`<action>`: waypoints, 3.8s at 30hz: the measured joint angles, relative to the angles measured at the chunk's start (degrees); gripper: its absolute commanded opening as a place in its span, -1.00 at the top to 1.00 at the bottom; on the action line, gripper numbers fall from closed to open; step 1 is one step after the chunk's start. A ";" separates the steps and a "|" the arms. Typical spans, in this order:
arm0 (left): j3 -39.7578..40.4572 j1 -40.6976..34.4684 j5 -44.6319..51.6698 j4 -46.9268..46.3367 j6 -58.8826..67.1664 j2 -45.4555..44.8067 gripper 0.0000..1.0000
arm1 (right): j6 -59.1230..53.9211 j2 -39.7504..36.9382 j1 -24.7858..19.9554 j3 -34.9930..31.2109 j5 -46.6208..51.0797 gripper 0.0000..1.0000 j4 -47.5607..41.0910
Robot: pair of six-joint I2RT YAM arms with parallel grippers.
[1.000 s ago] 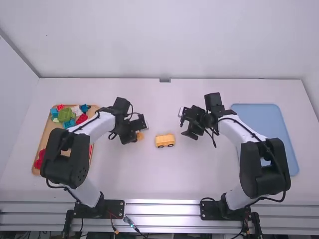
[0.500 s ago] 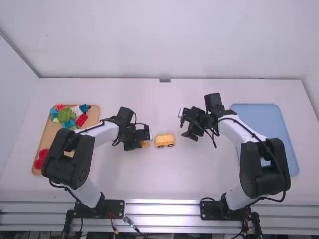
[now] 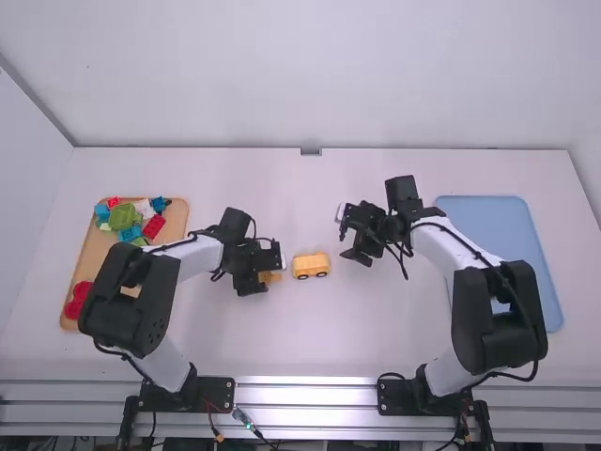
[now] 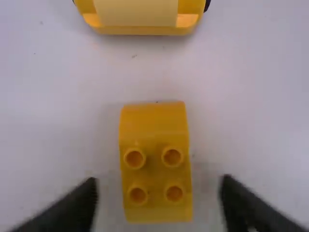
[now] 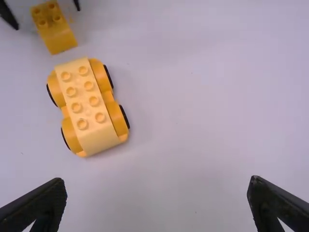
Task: Assemble lego blocks to make yellow taxi
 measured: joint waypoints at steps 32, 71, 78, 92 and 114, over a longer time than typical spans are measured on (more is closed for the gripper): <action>-13.44 12.09 28.98 25.64 6.14 0.00 -0.98 | -0.20 0.00 -0.02 0.00 -1.36 -0.98 -1.16; -11.37 15.50 40.44 32.17 7.52 13.86 0.64 | -0.04 0.00 0.04 -8.22 -7.15 -0.98 14.95; -11.34 15.47 40.22 33.29 7.48 13.86 0.69 | -0.07 0.00 0.04 -20.50 -18.34 -0.98 34.25; -9.60 12.81 40.02 32.48 5.62 13.90 0.85 | 0.42 12.46 2.75 -15.43 -27.52 -0.98 38.62; -9.60 12.63 40.02 34.25 5.07 13.88 0.96 | -0.31 27.98 5.33 -7.15 -30.05 -0.64 38.62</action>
